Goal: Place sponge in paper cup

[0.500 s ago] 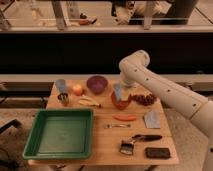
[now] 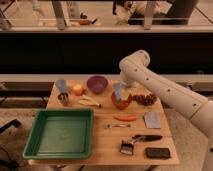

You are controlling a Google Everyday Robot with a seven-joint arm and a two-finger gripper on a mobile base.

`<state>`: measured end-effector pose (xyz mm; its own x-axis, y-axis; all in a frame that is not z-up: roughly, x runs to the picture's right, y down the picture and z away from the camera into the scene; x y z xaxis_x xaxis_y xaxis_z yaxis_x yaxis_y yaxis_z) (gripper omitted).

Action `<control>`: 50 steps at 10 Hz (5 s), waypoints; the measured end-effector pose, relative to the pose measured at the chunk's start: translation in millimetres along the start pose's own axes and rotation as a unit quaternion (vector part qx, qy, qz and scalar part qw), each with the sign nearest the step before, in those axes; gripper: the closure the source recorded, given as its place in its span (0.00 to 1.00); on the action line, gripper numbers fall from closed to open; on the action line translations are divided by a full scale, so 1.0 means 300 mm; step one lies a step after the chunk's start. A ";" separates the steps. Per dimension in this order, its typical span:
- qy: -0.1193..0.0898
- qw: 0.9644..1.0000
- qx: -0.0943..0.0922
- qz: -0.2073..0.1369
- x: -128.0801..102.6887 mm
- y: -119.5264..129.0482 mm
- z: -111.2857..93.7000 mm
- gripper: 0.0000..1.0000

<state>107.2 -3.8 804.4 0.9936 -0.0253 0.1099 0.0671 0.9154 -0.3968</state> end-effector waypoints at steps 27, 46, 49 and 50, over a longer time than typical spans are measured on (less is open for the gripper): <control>-0.076 0.991 0.106 0.027 0.434 -0.383 0.076 1.00; -0.035 0.993 0.116 0.014 0.479 -0.501 0.162 1.00; -0.045 0.992 0.111 0.027 0.498 -0.495 0.162 1.00; -0.048 0.992 0.110 0.030 0.501 -0.493 0.160 1.00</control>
<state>242.2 -123.7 923.4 0.9815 0.0599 0.1819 -0.0232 0.9800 -0.1977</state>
